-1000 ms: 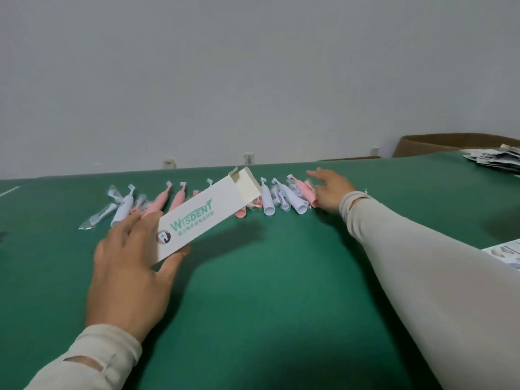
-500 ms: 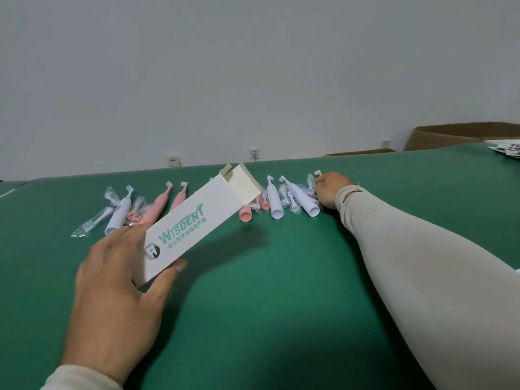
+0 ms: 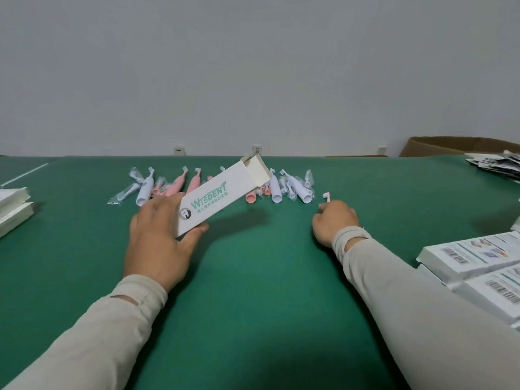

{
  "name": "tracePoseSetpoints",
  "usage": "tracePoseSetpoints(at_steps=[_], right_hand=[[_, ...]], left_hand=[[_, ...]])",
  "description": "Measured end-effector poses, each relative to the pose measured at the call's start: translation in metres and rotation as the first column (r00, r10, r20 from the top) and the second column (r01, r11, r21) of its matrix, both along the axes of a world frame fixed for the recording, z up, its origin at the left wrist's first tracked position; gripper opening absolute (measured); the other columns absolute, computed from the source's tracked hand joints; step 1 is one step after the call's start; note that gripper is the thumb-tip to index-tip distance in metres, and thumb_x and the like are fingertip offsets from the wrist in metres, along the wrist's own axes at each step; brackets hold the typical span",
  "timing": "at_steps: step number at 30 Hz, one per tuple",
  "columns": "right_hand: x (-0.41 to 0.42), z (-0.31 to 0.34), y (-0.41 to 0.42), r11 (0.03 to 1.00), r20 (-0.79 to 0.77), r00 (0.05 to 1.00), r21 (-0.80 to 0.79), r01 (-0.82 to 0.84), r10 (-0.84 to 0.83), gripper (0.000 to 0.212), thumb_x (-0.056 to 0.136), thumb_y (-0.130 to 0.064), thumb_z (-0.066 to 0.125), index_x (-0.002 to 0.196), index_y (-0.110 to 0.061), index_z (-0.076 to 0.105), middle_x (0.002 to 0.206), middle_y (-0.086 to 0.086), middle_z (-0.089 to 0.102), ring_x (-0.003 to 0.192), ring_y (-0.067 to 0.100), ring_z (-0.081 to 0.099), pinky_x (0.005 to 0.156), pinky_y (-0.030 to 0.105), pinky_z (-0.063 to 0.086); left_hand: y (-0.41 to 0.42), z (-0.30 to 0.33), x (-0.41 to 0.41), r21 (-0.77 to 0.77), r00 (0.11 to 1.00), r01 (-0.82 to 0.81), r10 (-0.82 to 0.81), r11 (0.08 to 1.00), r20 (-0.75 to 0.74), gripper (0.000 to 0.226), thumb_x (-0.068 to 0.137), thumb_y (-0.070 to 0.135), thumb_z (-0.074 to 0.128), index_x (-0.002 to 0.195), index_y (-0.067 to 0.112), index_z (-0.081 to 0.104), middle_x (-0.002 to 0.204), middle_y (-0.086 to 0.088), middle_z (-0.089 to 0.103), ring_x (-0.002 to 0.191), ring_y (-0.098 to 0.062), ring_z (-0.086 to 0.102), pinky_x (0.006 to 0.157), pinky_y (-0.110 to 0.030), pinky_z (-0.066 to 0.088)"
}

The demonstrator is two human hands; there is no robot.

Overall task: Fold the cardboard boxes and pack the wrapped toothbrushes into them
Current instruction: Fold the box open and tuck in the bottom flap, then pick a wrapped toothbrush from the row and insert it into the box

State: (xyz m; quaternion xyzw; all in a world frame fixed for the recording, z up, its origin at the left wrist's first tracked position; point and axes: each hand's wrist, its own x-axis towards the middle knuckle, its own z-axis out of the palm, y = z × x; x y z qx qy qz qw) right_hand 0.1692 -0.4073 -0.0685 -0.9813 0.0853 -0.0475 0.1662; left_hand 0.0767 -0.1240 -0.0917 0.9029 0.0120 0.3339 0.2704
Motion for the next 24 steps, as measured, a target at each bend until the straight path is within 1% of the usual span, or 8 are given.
tracePoseSetpoints(at_steps=[2,6,11,13,15,19,22,24], right_hand=[[-0.036,-0.005,0.014,0.996,0.037,0.998,0.072,-0.043,0.040,0.037,0.098,-0.020,0.043,0.127,-0.010,0.062,0.140,0.008,0.052,0.128,0.033,0.045,0.104,0.036,0.042],[-0.099,-0.014,0.048,0.956,0.088,0.953,0.016,-0.291,0.289,0.032,0.096,-0.020,0.042,0.117,-0.008,0.064,0.138,0.001,0.044,0.124,0.031,0.040,0.103,0.034,0.040],[-0.134,-0.016,0.068,0.864,0.053,0.864,0.024,-0.503,0.501,0.039,0.095,-0.015,0.046,0.133,-0.020,0.057,0.141,-0.001,0.043,0.127,0.025,0.040,0.109,0.036,0.039],[-0.136,-0.014,0.066,0.859,0.064,0.858,0.028,-0.511,0.509,0.044,0.094,-0.017,0.048,0.137,-0.025,0.049,0.135,-0.002,0.047,0.123,0.023,0.044,0.106,0.038,0.041],[-0.136,-0.011,0.064,0.874,0.090,0.872,0.022,-0.486,0.482,0.043,0.091,-0.021,0.051,0.134,-0.027,0.049,0.125,-0.002,0.052,0.115,0.021,0.046,0.099,0.038,0.045],[-0.129,-0.005,0.063,0.903,0.159,0.889,-0.104,-0.418,0.430,0.024,0.089,-0.038,0.054,0.109,-0.028,0.062,0.103,-0.003,0.055,0.104,0.022,0.048,0.089,0.037,0.045],[-0.120,-0.006,0.061,0.915,0.118,0.916,-0.186,-0.358,0.383,0.039,0.088,-0.060,0.053,0.106,-0.028,0.065,0.109,-0.003,0.054,0.107,0.022,0.046,0.092,0.038,0.044],[-0.113,-0.007,0.058,0.927,0.098,0.933,-0.191,-0.324,0.346,0.045,0.086,-0.064,0.054,0.104,-0.025,0.067,0.115,-0.003,0.054,0.112,0.022,0.045,0.095,0.037,0.043]], left_hand=[[0.002,0.002,-0.005,0.033,0.999,-0.013,0.015,0.999,-0.051,0.068,0.083,0.033,0.076,0.144,0.031,0.046,0.145,0.001,0.049,0.137,-0.026,0.036,0.112,-0.037,0.024],[0.003,0.007,-0.021,0.056,0.991,-0.059,0.065,0.997,-0.120,0.069,0.083,0.038,0.074,0.145,0.035,0.043,0.145,-0.004,0.045,0.137,-0.031,0.035,0.114,-0.041,0.027],[0.004,0.003,-0.048,-0.086,0.987,-0.122,0.112,0.989,-0.115,0.060,0.079,0.032,0.079,0.132,0.020,0.052,0.142,-0.014,0.044,0.133,-0.035,0.036,0.113,-0.041,0.028],[0.006,0.001,-0.054,-0.107,0.987,-0.121,0.109,0.987,-0.115,0.060,0.079,0.031,0.080,0.131,0.021,0.053,0.144,-0.012,0.043,0.135,-0.033,0.035,0.113,-0.038,0.026],[0.008,0.000,-0.056,-0.094,0.987,-0.118,0.106,0.988,-0.123,0.060,0.079,0.032,0.080,0.131,0.021,0.053,0.144,-0.011,0.044,0.135,-0.032,0.035,0.112,-0.037,0.026],[0.011,0.001,-0.051,-0.078,0.987,-0.091,0.079,0.993,-0.140,0.060,0.077,0.034,0.082,0.128,0.025,0.054,0.143,-0.007,0.045,0.136,-0.028,0.035,0.112,-0.038,0.026],[0.011,0.000,-0.048,-0.053,0.986,-0.065,0.056,0.996,-0.159,0.062,0.075,0.040,0.083,0.128,0.029,0.054,0.143,-0.003,0.045,0.140,-0.025,0.031,0.115,-0.041,0.025],[0.011,0.000,-0.046,-0.039,0.982,-0.071,0.063,0.997,-0.175,0.063,0.075,0.043,0.082,0.130,0.030,0.052,0.145,-0.003,0.043,0.142,-0.025,0.029,0.116,-0.043,0.025]])
